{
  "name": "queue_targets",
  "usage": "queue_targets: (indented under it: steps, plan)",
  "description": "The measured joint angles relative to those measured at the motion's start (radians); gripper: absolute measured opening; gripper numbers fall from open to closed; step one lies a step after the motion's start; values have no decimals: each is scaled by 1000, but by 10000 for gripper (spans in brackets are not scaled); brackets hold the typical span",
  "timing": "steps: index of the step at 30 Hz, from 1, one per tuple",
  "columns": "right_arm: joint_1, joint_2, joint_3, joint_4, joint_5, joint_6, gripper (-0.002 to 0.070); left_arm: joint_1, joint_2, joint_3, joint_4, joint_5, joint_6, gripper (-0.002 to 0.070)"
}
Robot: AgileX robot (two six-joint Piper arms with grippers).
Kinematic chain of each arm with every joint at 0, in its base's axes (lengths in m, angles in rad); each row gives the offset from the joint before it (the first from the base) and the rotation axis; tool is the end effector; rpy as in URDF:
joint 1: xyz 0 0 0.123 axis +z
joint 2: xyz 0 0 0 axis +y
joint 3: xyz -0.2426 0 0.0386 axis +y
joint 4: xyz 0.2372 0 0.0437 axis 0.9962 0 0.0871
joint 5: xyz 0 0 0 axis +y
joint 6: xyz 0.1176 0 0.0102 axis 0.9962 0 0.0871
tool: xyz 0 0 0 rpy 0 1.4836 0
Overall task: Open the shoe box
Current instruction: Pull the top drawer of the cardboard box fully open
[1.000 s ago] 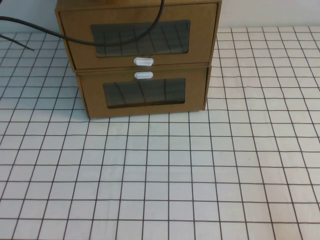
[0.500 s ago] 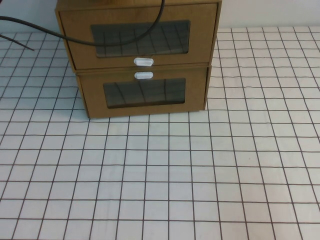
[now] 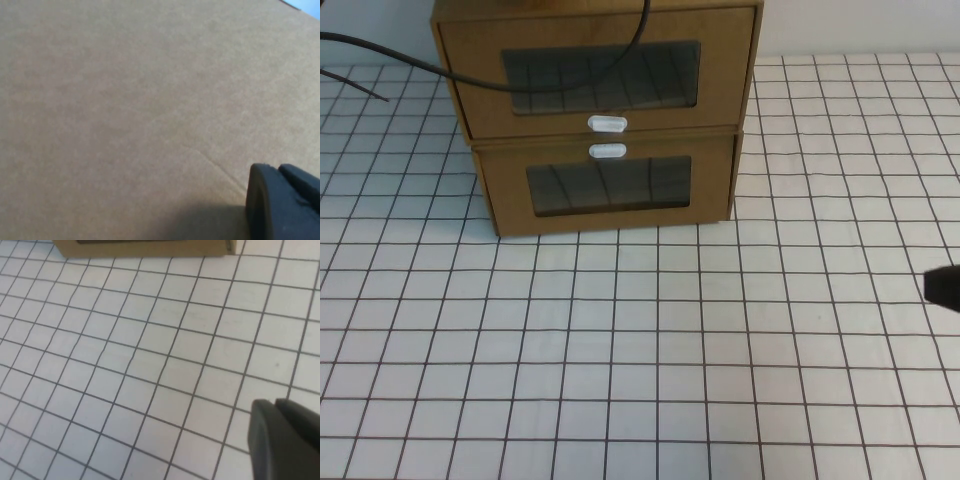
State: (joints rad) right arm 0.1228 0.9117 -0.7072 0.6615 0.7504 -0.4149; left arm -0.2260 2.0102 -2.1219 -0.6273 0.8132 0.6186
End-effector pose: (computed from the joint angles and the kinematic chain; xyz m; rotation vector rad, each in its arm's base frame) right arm 0.1938 0.0738 0.2598 -0.2428 2.3025 0.6154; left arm 0.4391 -0.1527 0.3439 0.6531 1.9582 -0.4997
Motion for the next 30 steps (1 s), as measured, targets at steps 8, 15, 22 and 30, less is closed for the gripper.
queue_targets:
  steps: [8, 15, 22, 30]
  plan:
    - [241, 329, -289, -96, -18, -13, -13, 0, 0, 0, 0, 2, -2, -2]
    - [531, 557, -503, -436, -34, 184, -13, 0, 0, 0, 0, 2, -8, -2]
    - [743, 702, -581, -1065, -97, 499, -13, 0, 0, 0, 0, 2, -20, -2]
    - [769, 782, -586, -1538, -309, 694, 21, 0, 0, 0, 0, 6, -21, -2]
